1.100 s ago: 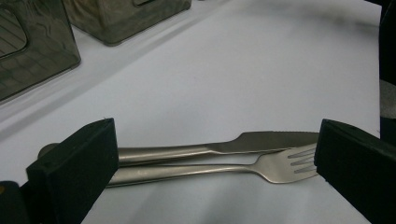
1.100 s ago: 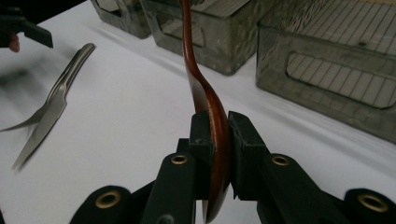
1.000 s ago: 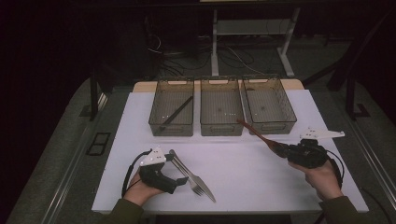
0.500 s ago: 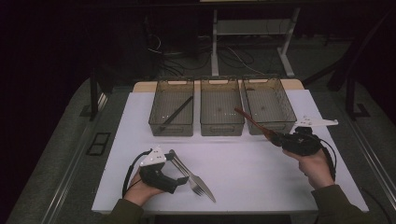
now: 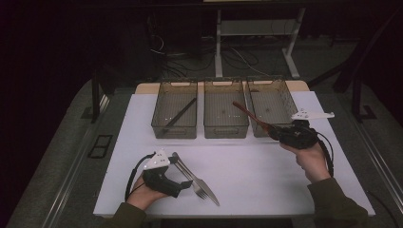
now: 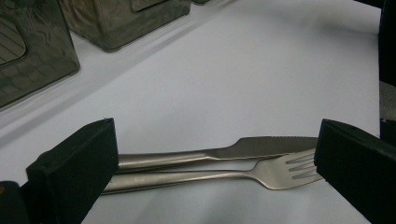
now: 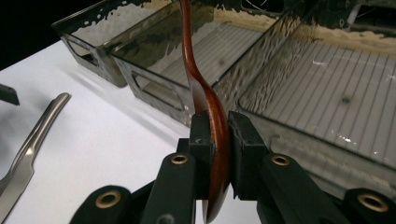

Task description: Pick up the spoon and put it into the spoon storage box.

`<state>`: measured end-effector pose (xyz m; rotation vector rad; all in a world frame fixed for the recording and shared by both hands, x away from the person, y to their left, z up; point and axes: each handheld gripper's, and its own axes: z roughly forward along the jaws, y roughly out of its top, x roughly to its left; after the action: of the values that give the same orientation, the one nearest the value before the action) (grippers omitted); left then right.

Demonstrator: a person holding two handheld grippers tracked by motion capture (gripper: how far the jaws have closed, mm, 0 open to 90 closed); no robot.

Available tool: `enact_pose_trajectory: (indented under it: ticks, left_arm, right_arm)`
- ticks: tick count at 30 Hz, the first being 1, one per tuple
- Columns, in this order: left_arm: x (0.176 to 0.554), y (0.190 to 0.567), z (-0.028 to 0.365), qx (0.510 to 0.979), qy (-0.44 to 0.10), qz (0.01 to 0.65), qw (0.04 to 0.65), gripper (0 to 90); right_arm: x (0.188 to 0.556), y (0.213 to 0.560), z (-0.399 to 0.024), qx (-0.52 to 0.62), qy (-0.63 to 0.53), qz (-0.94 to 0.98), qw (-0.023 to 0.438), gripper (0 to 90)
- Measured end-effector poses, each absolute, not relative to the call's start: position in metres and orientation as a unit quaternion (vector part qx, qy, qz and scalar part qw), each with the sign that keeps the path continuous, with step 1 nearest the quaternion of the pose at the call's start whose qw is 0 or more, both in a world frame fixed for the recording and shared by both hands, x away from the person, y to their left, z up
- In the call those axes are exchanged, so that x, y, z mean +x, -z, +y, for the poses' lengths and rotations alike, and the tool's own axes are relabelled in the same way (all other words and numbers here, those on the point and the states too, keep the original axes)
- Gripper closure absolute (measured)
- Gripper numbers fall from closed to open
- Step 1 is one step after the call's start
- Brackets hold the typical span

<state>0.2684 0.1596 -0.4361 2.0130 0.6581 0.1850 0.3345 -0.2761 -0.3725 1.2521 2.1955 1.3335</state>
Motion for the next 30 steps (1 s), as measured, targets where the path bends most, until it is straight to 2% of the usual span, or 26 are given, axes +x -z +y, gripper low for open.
enact_pose_trajectory:
  ticks: [13,30]
  left_arm:
    - [0.268,0.437,0.158,0.830,-0.075,0.266,0.484,0.0]
    - [0.268,0.437,0.155,0.833,-0.073,0.260,0.483,0.0]
  right_arm:
    - [0.359,0.365,-0.254,0.427,-0.457,0.763,0.160,79.5]
    - [0.403,0.361,-0.221,0.443,-0.436,0.767,0.157,79.5]
